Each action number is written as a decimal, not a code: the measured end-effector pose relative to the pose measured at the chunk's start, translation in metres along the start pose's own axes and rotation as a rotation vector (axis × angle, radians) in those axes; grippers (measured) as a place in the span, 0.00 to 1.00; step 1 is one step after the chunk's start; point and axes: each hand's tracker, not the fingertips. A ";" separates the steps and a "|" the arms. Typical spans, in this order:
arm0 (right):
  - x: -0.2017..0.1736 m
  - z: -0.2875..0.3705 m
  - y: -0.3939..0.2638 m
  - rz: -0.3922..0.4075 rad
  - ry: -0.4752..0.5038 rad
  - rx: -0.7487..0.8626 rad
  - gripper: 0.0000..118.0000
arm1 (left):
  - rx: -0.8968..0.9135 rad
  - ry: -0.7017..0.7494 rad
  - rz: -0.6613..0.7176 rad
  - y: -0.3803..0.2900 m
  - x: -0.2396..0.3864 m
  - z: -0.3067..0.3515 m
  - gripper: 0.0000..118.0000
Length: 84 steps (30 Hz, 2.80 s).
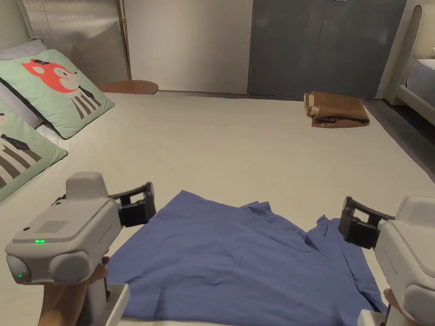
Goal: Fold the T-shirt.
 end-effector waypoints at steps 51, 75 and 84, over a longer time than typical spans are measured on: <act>-0.008 -0.161 -0.039 0.131 -0.059 -0.076 0.00 | -0.870 -0.153 -0.217 -0.131 0.022 -0.415 0.63; 0.076 -0.161 -0.119 -0.041 -0.169 -0.696 0.95 | -0.602 -0.219 -0.355 -0.038 0.052 -0.306 0.02; 0.057 -0.165 -0.150 -0.044 -0.115 -0.819 0.56 | -0.571 -0.230 -0.340 -0.028 0.054 -0.283 0.02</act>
